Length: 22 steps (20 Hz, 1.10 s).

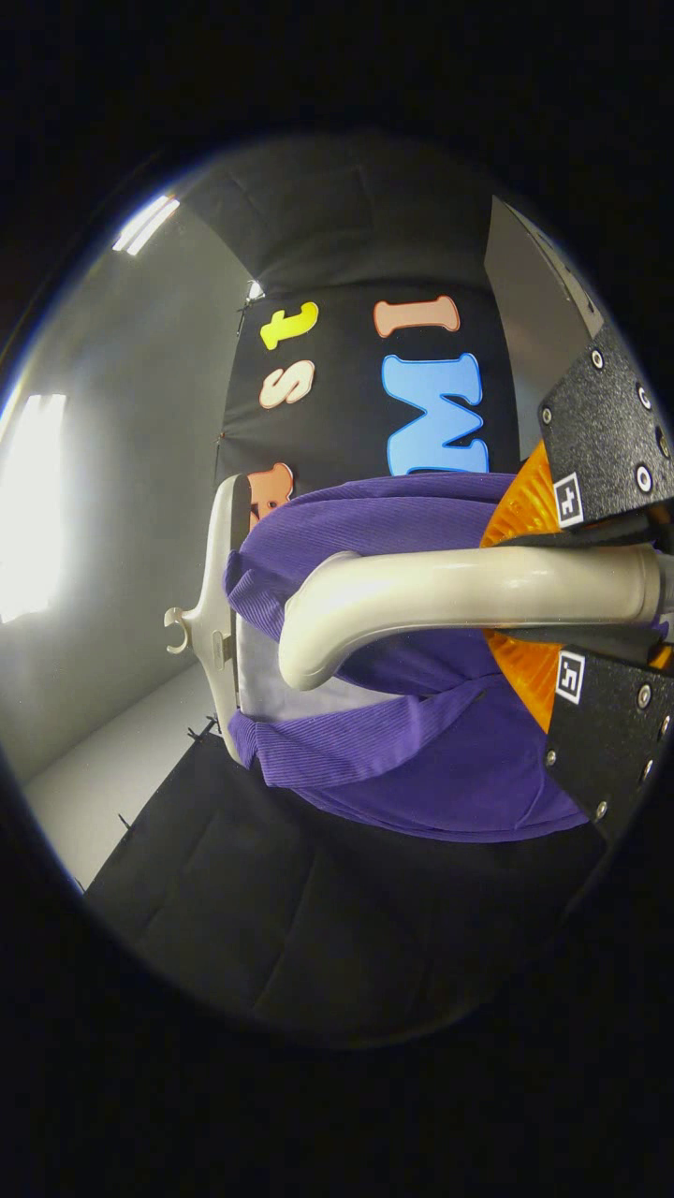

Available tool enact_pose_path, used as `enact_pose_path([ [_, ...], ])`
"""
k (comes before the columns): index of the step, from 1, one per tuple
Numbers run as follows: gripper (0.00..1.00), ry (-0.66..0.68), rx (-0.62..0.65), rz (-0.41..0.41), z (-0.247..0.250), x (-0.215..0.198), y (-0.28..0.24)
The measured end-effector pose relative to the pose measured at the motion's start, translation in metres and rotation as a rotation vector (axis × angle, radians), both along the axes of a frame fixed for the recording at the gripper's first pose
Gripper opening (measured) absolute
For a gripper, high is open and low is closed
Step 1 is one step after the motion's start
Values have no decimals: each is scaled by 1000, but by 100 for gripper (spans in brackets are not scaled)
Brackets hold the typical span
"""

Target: Iron the clothes twice with a garment steamer, once on the left side and once on the right side.

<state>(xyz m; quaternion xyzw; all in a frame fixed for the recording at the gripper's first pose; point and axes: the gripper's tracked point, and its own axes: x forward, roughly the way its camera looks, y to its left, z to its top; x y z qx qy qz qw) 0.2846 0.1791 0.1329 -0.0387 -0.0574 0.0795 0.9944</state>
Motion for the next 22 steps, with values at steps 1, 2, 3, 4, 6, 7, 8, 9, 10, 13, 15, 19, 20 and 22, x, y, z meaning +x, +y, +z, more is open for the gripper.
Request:
enact_pose_path([
  [1,33,13,-4,1,-7,-2,1],
  [2,33,24,-6,-1,-15,-6,1],
  [3,33,42,-8,1,-23,-9,2],
  [4,33,53,-9,-1,-30,-13,3],
  [6,33,77,-18,-8,-46,-19,3],
  [7,33,87,-17,-8,-54,-21,3],
  [8,33,100,-19,-10,-62,-23,3],
  [9,33,111,-22,-13,-69,-26,2],
  [10,33,121,-25,-16,-76,-28,1],
  [13,33,154,-34,-22,-98,-33,0],
  [15,33,163,-36,-23,-108,-39,1],
  [19,33,189,-59,-24,-128,-48,5],
  [20,33,195,-60,-24,-133,-49,6],
  [22,33,207,-66,-27,-142,-52,6],
])
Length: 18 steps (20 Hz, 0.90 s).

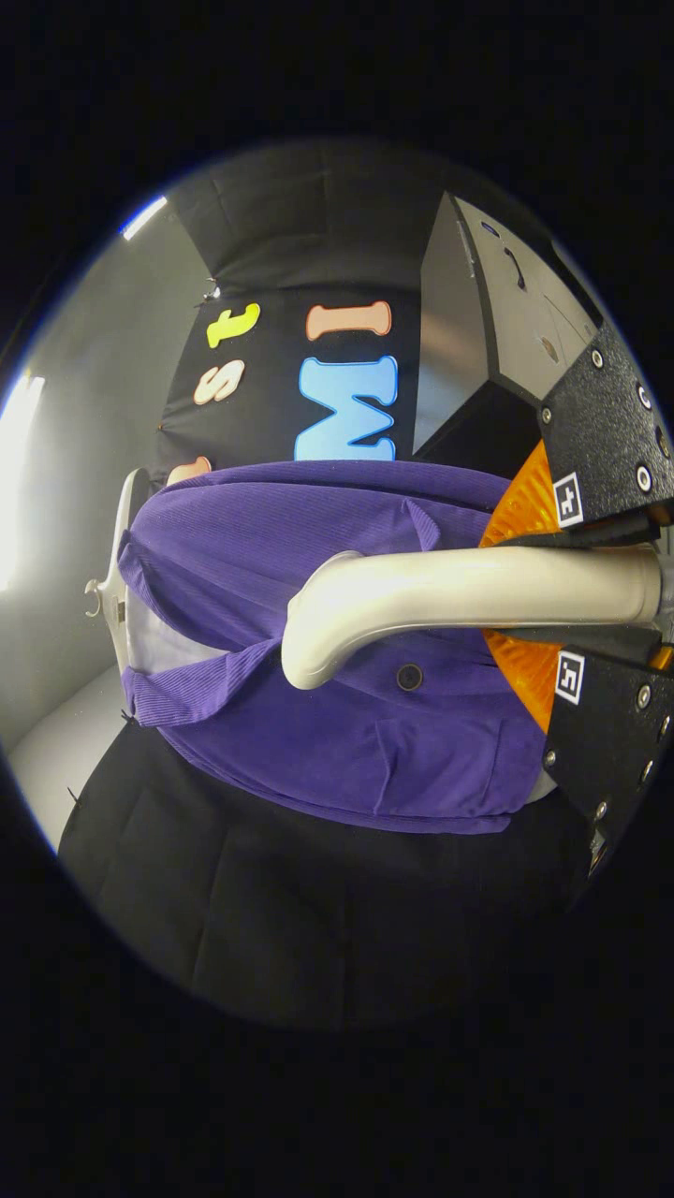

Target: Iron the clothes twice with a garment steamer, once on the left side and once on the right side.

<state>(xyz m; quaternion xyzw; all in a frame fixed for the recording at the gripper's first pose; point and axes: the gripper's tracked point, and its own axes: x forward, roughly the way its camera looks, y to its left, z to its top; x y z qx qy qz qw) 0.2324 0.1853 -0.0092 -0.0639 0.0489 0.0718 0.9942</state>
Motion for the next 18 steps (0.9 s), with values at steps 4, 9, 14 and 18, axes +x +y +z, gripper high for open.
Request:
enact_pose_path([
  [4,33,24,-24,4,-21,-8,-1],
  [9,33,64,-26,2,-46,-18,-5],
  [14,33,99,-40,11,-71,-37,-2],
  [18,33,169,-37,24,-101,-54,4],
])
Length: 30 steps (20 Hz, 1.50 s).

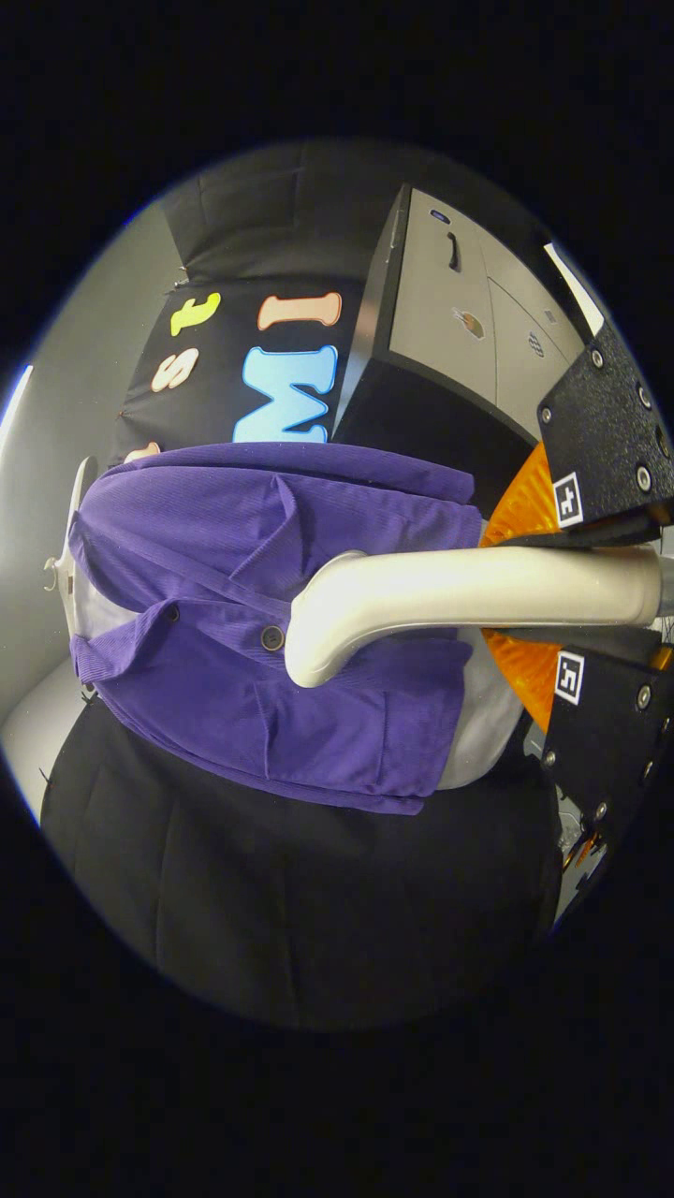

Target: Iron the clothes twice with a garment steamer, once on the left side and once on the right side.

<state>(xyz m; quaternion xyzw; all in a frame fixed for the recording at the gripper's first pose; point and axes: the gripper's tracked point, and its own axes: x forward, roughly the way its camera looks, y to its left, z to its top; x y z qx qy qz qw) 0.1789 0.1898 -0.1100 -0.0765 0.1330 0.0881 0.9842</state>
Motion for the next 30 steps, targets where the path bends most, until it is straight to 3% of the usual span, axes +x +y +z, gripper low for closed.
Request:
enact_pose_path([
  [7,33,76,-32,26,-36,-24,11],
  [12,34,42,-28,70,-29,-43,19],
  [17,33,-67,35,104,27,-52,28],
  [30,33,-354,180,156,213,-18,62],
])
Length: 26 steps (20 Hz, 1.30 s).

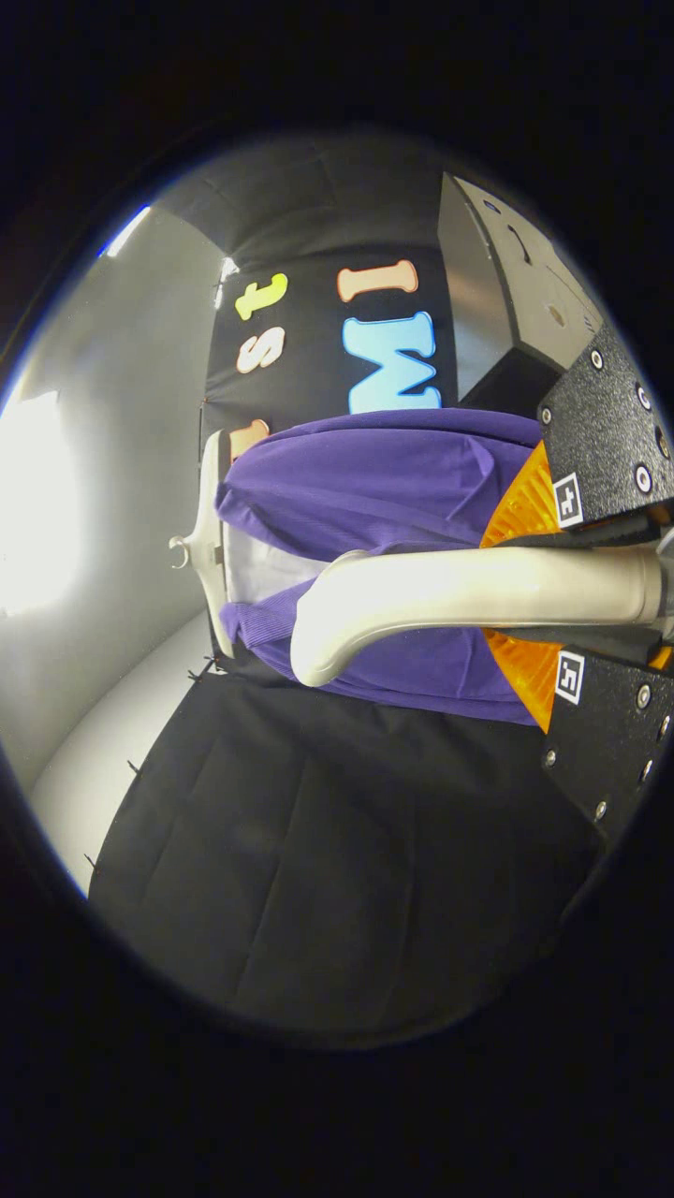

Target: Iron the clothes twice with a garment steamer, once on the left side and once on the right side.

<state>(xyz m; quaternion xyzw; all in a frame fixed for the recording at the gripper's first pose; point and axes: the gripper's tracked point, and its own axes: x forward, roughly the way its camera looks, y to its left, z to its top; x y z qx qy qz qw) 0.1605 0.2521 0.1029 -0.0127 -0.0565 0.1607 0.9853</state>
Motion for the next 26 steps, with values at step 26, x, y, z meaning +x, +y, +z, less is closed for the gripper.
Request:
enact_pose_path([
  [26,34,-95,-112,-71,35,132,75],
])
